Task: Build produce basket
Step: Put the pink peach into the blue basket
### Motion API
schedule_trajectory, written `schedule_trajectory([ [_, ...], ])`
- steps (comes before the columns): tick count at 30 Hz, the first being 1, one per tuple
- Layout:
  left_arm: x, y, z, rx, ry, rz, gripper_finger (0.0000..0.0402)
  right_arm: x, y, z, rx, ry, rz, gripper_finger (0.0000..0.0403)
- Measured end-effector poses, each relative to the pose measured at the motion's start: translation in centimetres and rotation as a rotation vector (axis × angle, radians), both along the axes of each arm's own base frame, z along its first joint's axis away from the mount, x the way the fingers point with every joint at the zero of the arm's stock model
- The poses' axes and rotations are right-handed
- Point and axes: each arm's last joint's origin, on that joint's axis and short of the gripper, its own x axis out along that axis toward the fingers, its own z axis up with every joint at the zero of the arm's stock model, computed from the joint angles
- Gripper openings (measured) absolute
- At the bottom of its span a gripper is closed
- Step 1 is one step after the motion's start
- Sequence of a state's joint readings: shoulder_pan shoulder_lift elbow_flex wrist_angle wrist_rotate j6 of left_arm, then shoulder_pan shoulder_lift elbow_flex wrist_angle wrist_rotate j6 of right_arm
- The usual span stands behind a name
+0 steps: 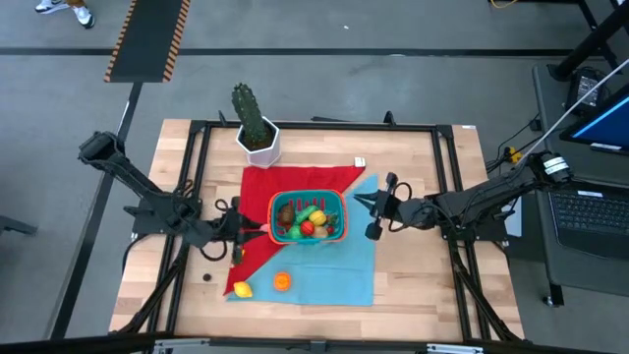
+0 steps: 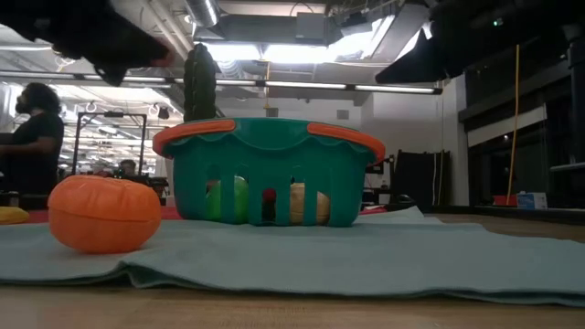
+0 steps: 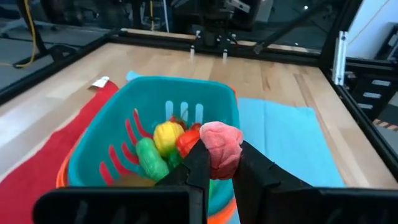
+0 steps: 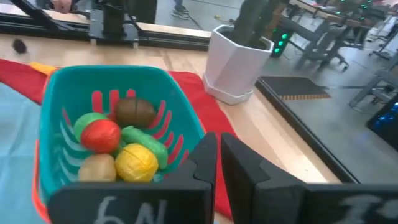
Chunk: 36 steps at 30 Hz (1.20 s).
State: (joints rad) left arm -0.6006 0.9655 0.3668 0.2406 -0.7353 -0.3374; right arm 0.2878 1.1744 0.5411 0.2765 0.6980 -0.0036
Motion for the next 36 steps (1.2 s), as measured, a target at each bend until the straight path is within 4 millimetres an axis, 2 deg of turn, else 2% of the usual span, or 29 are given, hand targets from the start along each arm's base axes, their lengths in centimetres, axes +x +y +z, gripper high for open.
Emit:
schedule_trajectory([
  [4, 1.2, 0.9, -0.1, 0.014, -0.014, 0.029, 0.0044, 0.0, -0.1, 0.0, -0.010, 0.001, -0.025, 0.0026],
  [11, 3.5, 2.3, 0.1, 0.027, -0.077, -0.054, 0.0037, 0.0, -0.1, 0.0, -0.021, 0.010, -0.023, 0.0026],
  [19, 6.4, 3.4, 1.5, 0.080, -0.069, -0.080, 0.0041, -0.1, -0.1, -0.1, -0.017, 0.012, -0.026, 0.0026],
  [29, 10.0, 5.5, 1.6, 0.092, 0.039, -0.093, 0.0037, -0.1, -0.2, -0.3, -0.023, 0.038, -0.025, 0.0026],
  [36, 11.1, 6.0, 4.4, 0.099, 0.269, -0.087, 0.0036, -0.4, -0.3, -0.9, -0.009, 0.095, -0.037, 0.0026],
])
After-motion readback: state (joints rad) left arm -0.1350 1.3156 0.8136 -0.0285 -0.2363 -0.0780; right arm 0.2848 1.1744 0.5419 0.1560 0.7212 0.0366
